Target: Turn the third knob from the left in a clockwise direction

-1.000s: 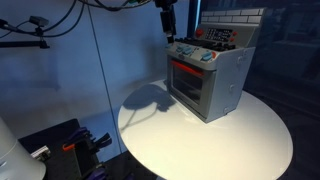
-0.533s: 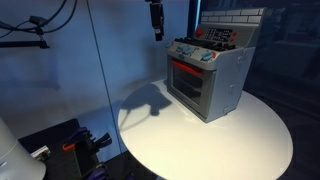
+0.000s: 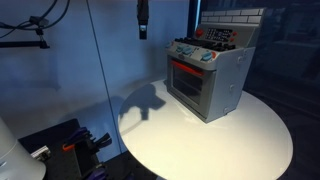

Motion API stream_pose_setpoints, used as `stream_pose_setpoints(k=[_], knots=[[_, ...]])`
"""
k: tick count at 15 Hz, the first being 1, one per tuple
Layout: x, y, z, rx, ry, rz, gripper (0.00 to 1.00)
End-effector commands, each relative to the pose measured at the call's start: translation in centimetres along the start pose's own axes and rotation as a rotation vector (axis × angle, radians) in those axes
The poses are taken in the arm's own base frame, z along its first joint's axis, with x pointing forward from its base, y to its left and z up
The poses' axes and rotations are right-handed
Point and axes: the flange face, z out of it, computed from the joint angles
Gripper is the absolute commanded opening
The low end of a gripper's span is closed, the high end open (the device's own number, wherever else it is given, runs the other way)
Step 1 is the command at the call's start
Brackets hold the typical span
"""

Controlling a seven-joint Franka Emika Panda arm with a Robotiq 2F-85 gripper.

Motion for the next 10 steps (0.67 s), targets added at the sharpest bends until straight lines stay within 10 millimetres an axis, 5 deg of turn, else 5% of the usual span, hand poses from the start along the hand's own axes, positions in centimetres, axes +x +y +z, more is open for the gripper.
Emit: stream_pose_setpoints(k=[1,10], knots=[[-1.41,0.93,-0.58,-0.053,-0.048,-0.095,1.0],[-1.45,0.58,-0.06,-0.066,-0.06,-0.111,1.0]])
